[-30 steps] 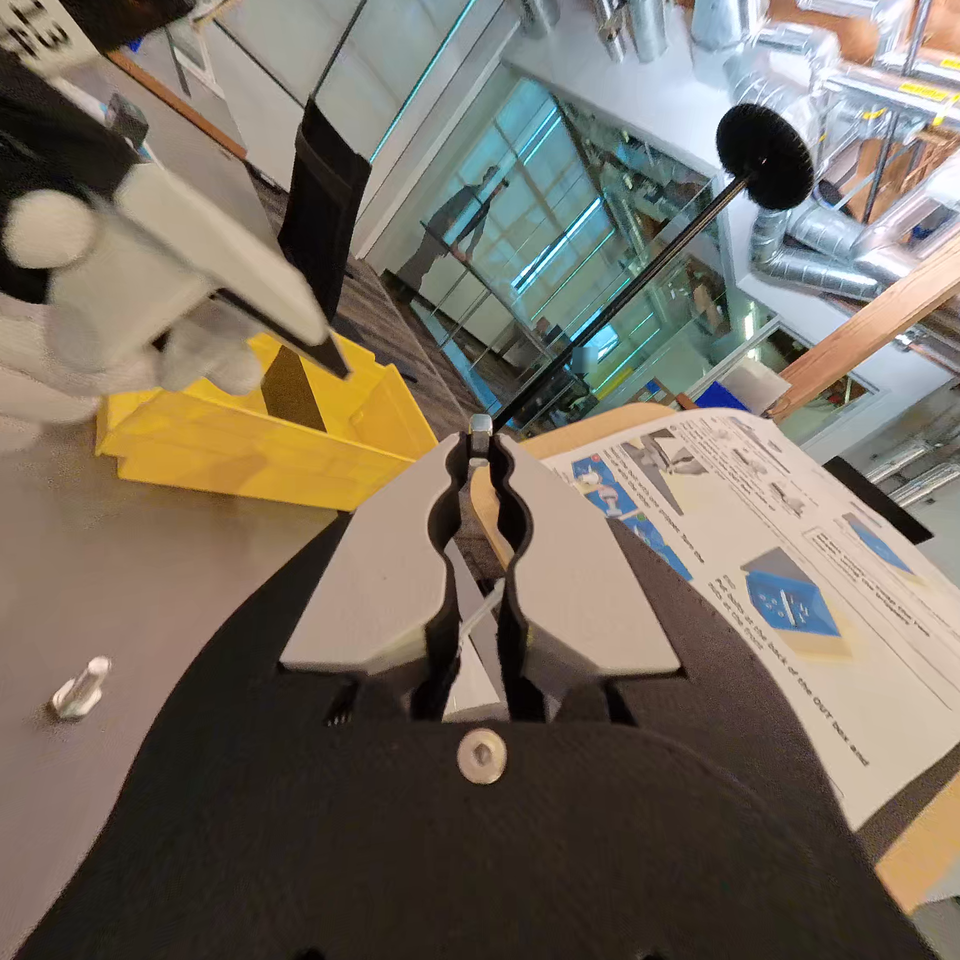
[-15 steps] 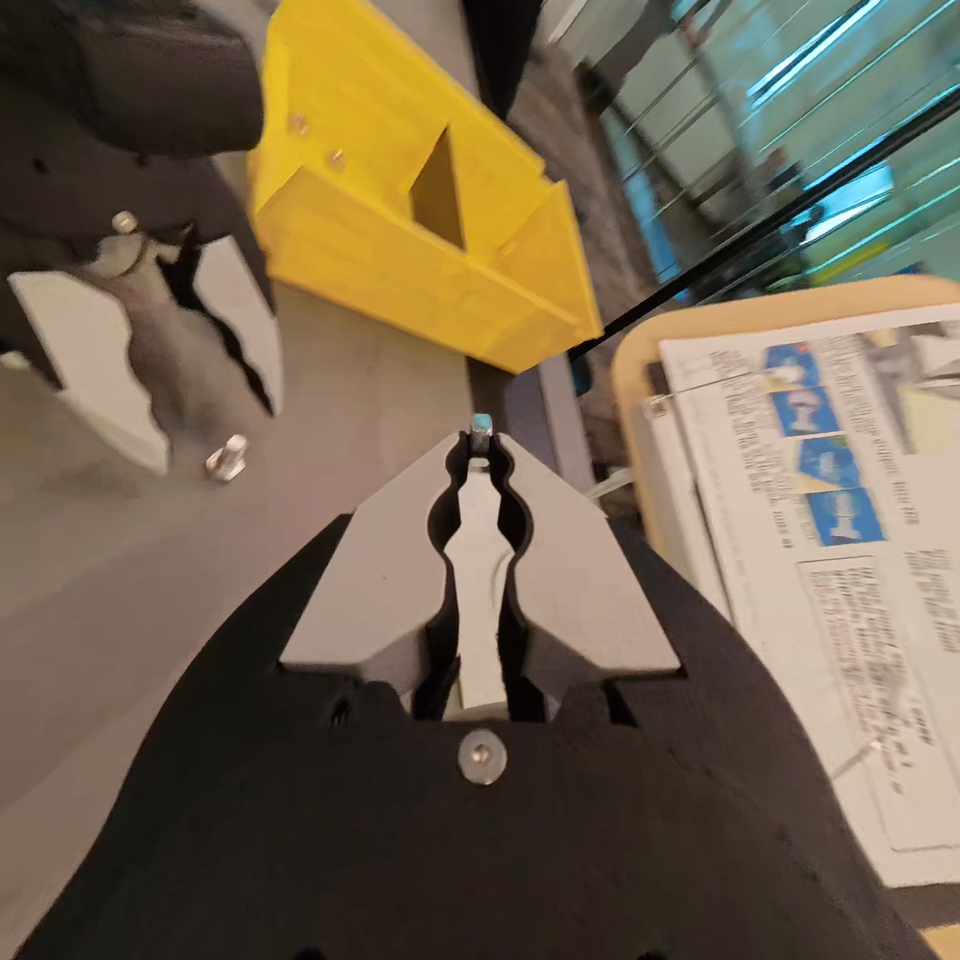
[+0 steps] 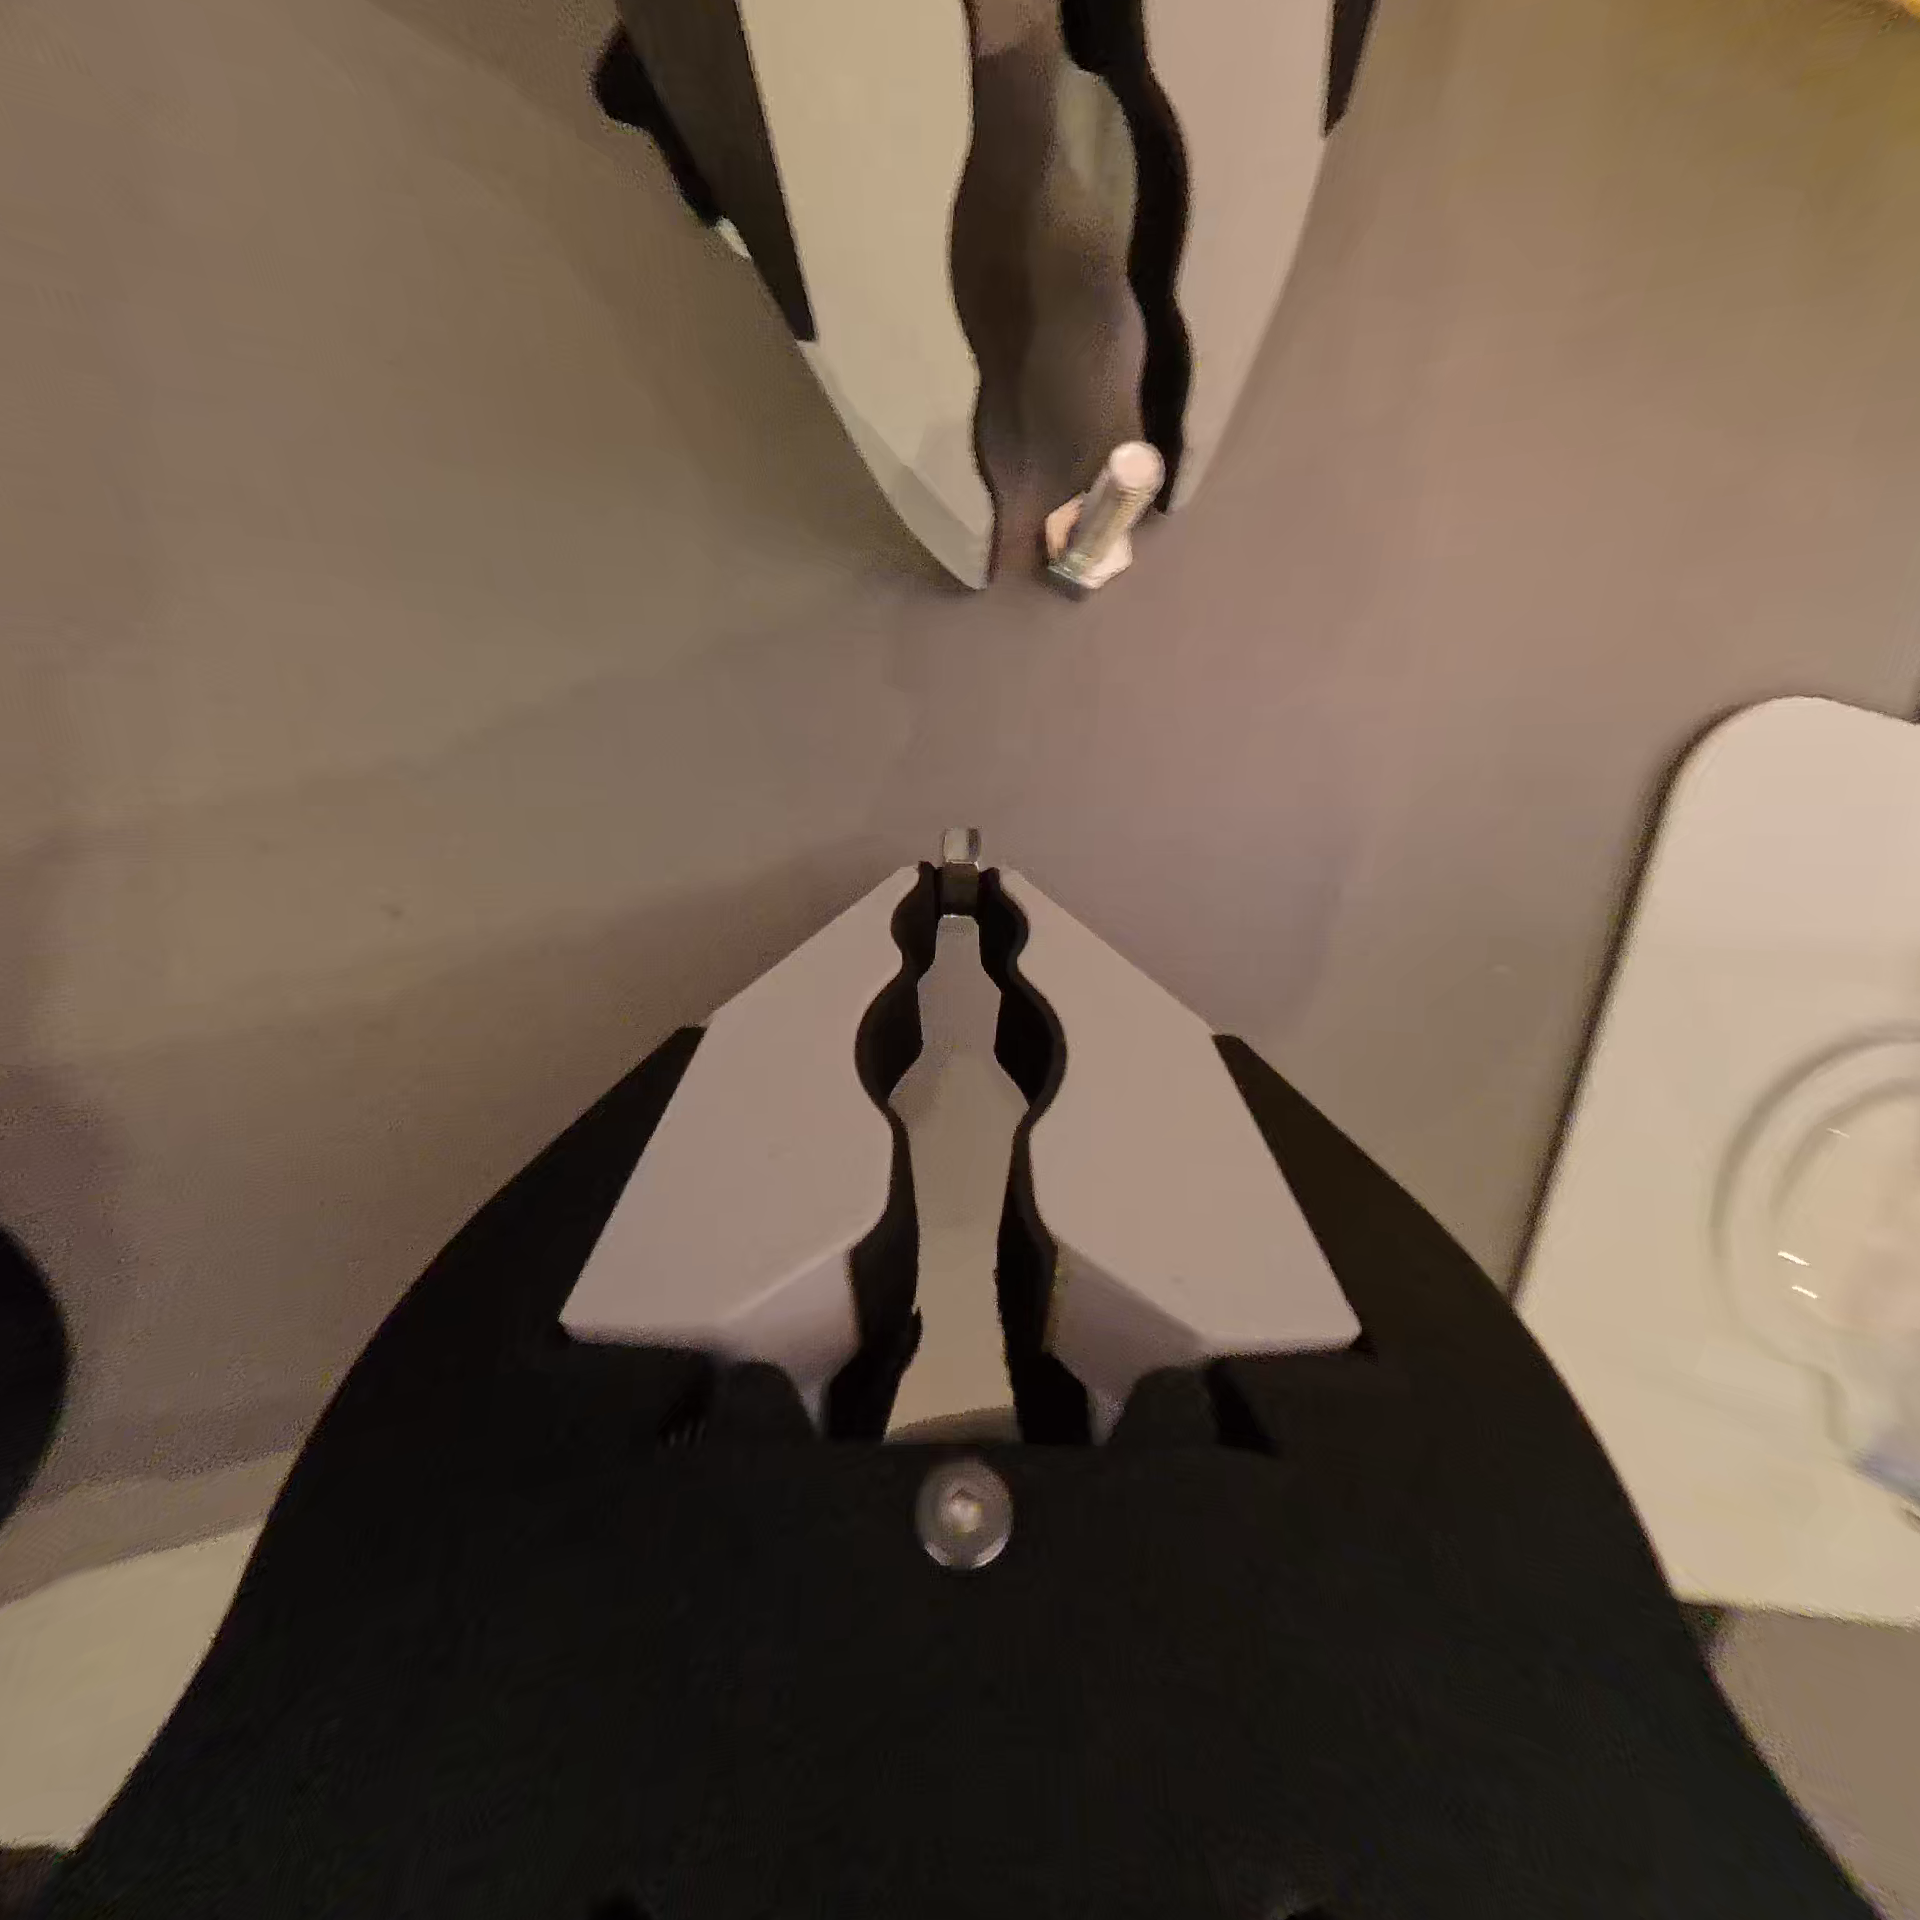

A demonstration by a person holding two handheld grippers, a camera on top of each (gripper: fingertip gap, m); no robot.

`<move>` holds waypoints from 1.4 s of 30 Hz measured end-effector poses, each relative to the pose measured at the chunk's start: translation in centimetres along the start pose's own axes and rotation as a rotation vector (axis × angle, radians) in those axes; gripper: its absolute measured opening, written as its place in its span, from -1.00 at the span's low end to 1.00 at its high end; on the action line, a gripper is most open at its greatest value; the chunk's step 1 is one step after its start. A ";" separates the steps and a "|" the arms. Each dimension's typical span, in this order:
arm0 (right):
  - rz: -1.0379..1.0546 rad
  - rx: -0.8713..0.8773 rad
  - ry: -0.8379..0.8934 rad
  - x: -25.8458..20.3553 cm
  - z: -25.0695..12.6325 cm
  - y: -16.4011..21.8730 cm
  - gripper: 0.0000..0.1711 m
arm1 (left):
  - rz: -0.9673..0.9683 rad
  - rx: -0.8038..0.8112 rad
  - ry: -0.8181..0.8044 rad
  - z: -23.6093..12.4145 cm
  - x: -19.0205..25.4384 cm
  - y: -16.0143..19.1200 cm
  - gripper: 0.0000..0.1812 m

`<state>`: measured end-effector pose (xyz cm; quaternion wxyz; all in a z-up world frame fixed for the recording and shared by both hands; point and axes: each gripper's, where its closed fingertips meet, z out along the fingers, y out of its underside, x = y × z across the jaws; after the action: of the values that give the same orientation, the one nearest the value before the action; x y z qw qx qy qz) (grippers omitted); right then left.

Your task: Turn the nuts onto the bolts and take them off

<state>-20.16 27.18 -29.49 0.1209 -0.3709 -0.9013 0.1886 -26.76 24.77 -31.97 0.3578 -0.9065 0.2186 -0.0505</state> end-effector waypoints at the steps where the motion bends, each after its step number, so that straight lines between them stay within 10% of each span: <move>1: 0.015 0.013 -0.026 -0.3 0.2 -0.1 -0.93 | 0.003 0.001 0.001 0.0 0.0 0.0 -0.62; 23: 0.024 -0.077 -0.052 -1.5 1.8 1.0 -0.76 | 0.018 0.003 -0.003 0.3 0.0 -0.2 -0.80; 42: 0.088 0.216 0.108 2.7 2.9 -5.8 -0.83 | 0.016 0.005 0.010 0.3 0.1 -0.2 -0.80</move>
<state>-26.68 24.66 -29.39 0.2000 -0.4045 -0.8507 0.2696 -26.56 25.03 -32.04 0.3592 -0.9035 0.2276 -0.0528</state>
